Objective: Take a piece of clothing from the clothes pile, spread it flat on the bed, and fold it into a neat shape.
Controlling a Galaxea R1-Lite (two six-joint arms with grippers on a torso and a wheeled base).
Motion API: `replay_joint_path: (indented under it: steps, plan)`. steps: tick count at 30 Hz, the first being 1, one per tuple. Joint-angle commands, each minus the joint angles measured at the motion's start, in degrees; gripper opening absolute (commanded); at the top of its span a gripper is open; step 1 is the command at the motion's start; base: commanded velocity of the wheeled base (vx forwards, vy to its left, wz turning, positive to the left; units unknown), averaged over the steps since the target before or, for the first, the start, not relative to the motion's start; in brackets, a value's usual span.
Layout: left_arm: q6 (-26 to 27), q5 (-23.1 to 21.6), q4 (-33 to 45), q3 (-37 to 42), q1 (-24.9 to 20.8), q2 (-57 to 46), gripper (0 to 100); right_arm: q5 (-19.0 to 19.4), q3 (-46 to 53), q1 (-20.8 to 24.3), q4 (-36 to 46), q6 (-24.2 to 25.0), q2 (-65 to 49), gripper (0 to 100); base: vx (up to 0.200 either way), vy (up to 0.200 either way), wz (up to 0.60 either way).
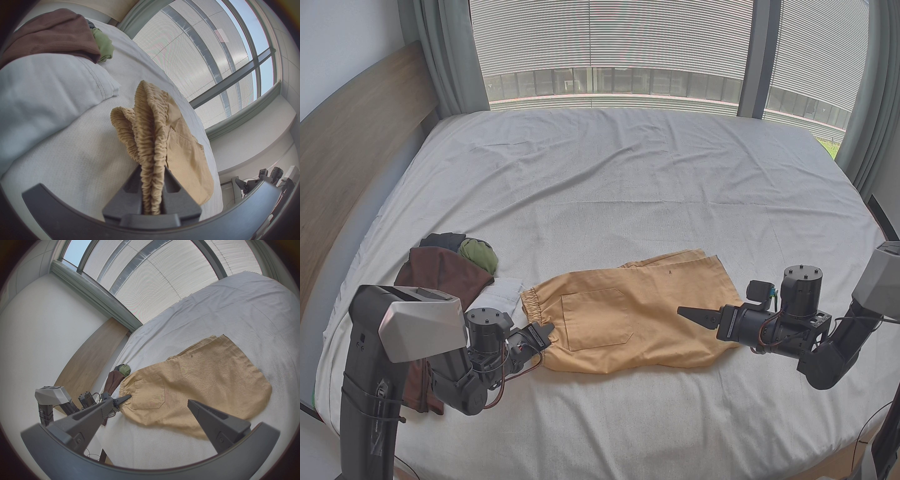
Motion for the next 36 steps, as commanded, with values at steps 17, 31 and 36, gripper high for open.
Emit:
replay_joint_path:
  steps: [17,31,36]
  plan:
    - [0.26,-7.88,-0.21,20.38,7.05,-14.77,0,-0.17,0.23,0.52,-3.03,0.01,4.75,100,0.0,0.0,0.0]
    - [2.11,-10.69,-0.39,23.37,12.32,-16.18,0,-0.08,0.76,0.96,-3.12,0.01,5.1,100,0.0,0.0,0.0]
    - [1.93,-10.69,-0.04,22.14,9.86,-18.2,0,-0.08,0.85,1.05,-3.2,0.01,5.01,100,0.0,0.0,0.0]
